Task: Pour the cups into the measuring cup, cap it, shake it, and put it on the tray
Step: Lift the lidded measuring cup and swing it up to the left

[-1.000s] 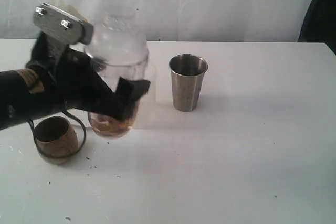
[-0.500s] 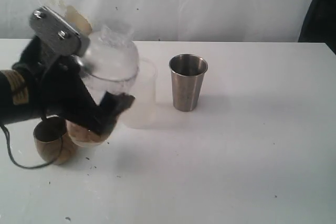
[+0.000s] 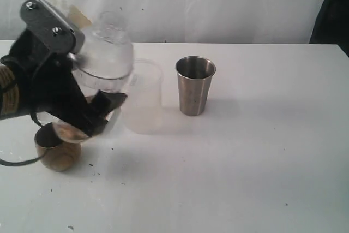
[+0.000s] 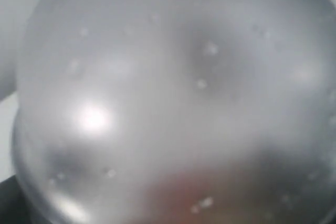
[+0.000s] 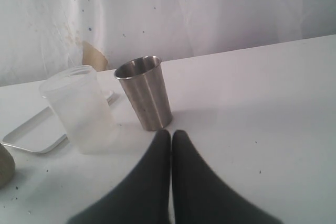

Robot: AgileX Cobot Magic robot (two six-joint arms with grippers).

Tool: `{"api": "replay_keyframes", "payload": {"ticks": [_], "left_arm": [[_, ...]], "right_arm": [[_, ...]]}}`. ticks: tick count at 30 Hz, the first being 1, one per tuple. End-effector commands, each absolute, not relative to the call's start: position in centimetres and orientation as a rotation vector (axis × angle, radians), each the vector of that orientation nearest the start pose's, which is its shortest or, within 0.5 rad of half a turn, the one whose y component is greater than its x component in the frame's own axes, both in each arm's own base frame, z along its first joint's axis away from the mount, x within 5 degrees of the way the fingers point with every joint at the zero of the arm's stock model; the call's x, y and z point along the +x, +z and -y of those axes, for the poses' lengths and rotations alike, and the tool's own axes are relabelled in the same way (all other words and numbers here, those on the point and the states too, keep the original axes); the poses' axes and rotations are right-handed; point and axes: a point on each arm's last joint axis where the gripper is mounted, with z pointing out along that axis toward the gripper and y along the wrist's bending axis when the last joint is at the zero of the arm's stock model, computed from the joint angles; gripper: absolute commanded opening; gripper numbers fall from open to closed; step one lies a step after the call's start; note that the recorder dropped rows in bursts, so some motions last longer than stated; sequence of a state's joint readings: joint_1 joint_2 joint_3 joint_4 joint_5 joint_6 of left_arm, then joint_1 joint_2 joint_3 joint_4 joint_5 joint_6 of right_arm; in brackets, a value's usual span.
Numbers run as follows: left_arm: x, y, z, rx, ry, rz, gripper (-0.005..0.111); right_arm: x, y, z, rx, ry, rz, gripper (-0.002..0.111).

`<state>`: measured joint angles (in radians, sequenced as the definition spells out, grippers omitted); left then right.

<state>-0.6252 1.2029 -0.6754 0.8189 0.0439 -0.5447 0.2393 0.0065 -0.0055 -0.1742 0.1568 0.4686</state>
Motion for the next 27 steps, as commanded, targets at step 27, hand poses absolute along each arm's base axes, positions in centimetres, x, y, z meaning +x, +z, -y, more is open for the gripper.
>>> {"api": "replay_keyframes", "payload": {"ticks": [27], "left_arm": [[22.3,30.9,10.7,0.327,-0.206,-1.964,0.000]], "right_arm": [[5.5,20.0,-1.1,0.085,0.408,-1.645,0.000]]}}
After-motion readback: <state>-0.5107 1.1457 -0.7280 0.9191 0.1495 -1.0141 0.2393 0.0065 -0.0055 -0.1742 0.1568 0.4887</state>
